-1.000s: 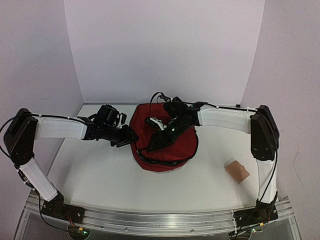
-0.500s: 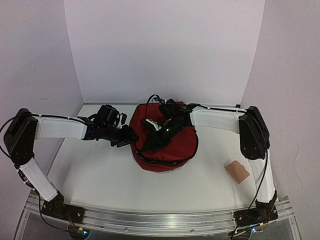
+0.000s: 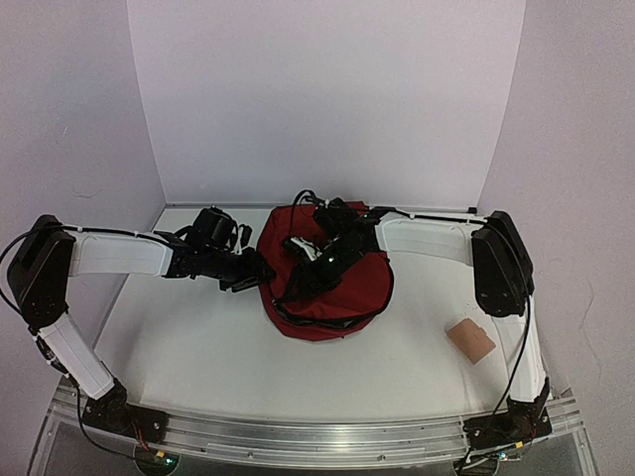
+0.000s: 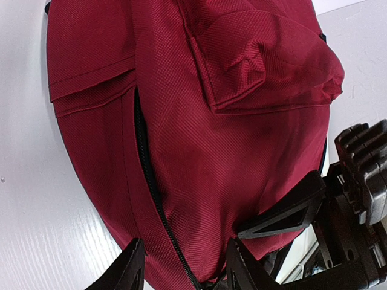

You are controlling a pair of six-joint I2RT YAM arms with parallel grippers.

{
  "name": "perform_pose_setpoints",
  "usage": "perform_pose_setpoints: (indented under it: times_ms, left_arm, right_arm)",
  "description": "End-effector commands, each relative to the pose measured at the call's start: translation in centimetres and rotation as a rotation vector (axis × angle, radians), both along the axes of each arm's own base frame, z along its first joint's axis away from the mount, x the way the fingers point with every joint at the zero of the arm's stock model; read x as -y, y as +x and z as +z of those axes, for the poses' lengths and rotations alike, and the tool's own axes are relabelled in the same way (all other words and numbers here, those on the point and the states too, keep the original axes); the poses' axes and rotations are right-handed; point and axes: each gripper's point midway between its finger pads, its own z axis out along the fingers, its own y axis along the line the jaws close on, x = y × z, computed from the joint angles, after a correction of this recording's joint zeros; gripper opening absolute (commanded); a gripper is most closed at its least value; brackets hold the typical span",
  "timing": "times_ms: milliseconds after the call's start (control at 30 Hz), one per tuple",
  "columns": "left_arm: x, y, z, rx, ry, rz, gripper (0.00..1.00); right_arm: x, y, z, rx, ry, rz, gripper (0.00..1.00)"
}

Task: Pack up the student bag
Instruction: Zip the student bag at the center of the board.

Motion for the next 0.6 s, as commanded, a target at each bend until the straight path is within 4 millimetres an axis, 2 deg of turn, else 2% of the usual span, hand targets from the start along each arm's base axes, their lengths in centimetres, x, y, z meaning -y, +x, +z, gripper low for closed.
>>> perform_pose_setpoints:
  times_ms: [0, 433, 567]
  left_arm:
    - [0.6, 0.7, 1.5, 0.047, -0.031, -0.014, 0.45]
    - [0.7, 0.8, 1.5, 0.048, -0.034, -0.019, 0.44]
    - [0.9, 0.8, 1.4, 0.044, -0.039, -0.022, 0.43]
  right_arm:
    - [-1.3, -0.2, 0.9, -0.04, 0.055, 0.018, 0.51]
    - [-2.3, -0.5, -0.6, -0.094, 0.063, 0.036, 0.46]
    - [-2.5, -0.6, -1.1, -0.117, 0.064, 0.04, 0.41]
